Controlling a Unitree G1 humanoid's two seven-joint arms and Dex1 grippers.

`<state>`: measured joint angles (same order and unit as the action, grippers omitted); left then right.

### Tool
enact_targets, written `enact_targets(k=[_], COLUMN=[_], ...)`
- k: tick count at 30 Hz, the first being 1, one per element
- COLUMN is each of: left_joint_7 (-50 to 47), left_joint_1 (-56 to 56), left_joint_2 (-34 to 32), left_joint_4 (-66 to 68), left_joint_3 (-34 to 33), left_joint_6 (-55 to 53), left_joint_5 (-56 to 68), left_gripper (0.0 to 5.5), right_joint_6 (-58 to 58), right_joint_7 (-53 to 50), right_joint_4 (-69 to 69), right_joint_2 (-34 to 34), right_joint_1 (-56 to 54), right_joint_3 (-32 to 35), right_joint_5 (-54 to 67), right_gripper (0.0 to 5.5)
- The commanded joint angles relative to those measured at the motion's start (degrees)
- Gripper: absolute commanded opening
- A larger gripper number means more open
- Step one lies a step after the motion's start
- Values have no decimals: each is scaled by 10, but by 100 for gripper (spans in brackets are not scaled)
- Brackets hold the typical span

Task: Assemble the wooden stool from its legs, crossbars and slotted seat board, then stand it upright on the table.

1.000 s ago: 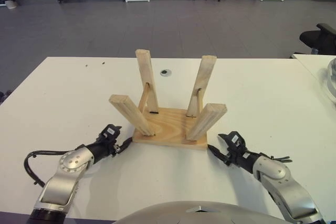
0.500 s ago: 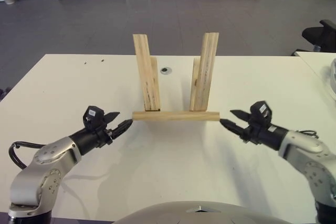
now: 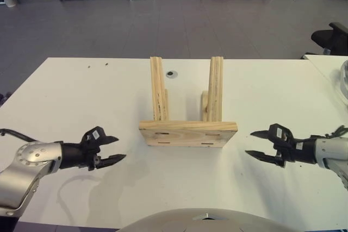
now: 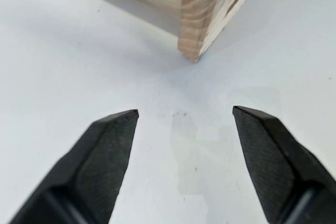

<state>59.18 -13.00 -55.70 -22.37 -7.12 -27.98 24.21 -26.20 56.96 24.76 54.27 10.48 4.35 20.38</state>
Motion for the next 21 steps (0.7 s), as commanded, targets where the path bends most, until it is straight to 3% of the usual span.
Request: enact_targets(k=[1,6,9,16,21], left_joint_7=[33,62,77,90,118], left_joint_1=[118,206,220,232,248], left_joint_2=[29,71,84,86,97], left_joint_4=[42,89,103,139,119], left_joint_3=[88,170,178,190,183], left_joint_6=[29,71,81,141,121], left_joint_5=[-28,-67,-64,-101,-57], left_gripper=[333,333,279,160,151], right_joint_6=[34,66,80,91,94], right_joint_7=[30,43,47,57,82], right_joint_4=[-47,-90,-101,-92,-84], right_joint_2=[-28,-53,-63,-81,-73], right_joint_1=[-73,-127,-143,-159,-172], right_joint_3=[-60,-114,-129,-134,-138], right_joint_5=[-12,-43,-50,-43,-39], right_gripper=[318,318,318,187,165])
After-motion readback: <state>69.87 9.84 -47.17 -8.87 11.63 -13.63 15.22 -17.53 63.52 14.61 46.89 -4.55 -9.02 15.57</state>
